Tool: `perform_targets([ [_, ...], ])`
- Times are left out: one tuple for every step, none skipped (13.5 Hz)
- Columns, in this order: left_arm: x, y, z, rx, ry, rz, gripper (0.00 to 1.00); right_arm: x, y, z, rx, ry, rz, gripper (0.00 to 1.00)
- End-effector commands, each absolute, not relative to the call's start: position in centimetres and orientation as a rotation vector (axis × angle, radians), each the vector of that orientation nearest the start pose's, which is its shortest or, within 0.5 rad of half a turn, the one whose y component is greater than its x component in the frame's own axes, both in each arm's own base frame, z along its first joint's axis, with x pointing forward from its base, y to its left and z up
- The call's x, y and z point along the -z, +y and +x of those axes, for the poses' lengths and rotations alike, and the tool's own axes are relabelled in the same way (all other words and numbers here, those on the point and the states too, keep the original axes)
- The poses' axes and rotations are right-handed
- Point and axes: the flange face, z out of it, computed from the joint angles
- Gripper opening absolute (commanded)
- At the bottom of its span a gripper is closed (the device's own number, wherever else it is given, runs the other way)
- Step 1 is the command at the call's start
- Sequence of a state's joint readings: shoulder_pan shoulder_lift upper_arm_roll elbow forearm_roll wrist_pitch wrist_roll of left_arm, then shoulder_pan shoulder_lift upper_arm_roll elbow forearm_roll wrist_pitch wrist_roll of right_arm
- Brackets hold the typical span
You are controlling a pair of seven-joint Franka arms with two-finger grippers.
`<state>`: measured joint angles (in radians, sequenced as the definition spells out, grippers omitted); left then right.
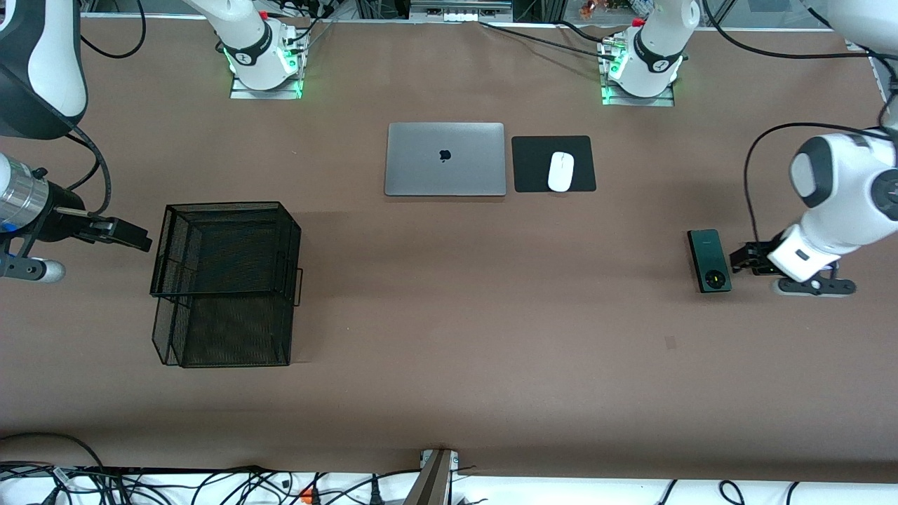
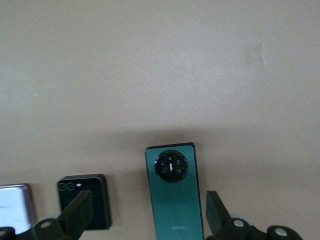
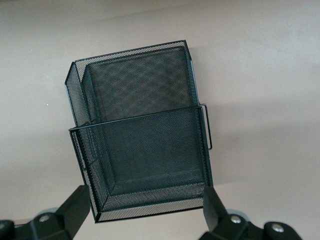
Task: Place phones with both arms
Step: 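Close the left gripper on the green phone and lift it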
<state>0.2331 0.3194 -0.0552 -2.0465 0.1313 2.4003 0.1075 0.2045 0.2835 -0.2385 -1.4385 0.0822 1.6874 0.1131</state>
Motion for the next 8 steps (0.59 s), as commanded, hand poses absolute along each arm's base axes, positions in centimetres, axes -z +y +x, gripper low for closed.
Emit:
perform_targets([
  [-25.7,10.1,55.6,0.088,-0.072,-3.072,1.00,-53.4,0.4,64.2,-0.031,0.227,-3.100,1.00],
  [-24.9,9.9,55.0,0.089,-0.084,-3.075,1.00,-53.4,0.5,64.2,-0.031,0.224,-3.102,1.00],
  [-24.4,9.9,54.5,0.076,-0.092,-3.077,1.00,-53.4,0.4,64.2,-0.030,0.226,-3.107,1.00],
  [-24.0,9.9,54.1,0.063,-0.117,-3.079,1.00,-53.3,0.4,64.2,-0.033,0.221,-3.108,1.00],
  [-23.4,9.8,53.6,0.042,-0.130,-3.081,1.00,-53.3,0.3,64.2,-0.032,0.223,-3.109,1.00],
  [-22.9,9.9,53.1,0.054,-0.137,-3.083,1.00,-53.3,0.4,64.2,-0.033,0.221,-3.108,1.00],
  [-21.9,10.2,52.7,0.069,-0.149,-3.086,1.00,-53.3,0.3,64.2,-0.035,0.223,-3.109,1.00],
  [-20.8,10.4,52.3,0.074,-0.156,-3.090,1.00,-53.3,0.4,64.2,-0.035,0.221,-3.108,1.00],
])
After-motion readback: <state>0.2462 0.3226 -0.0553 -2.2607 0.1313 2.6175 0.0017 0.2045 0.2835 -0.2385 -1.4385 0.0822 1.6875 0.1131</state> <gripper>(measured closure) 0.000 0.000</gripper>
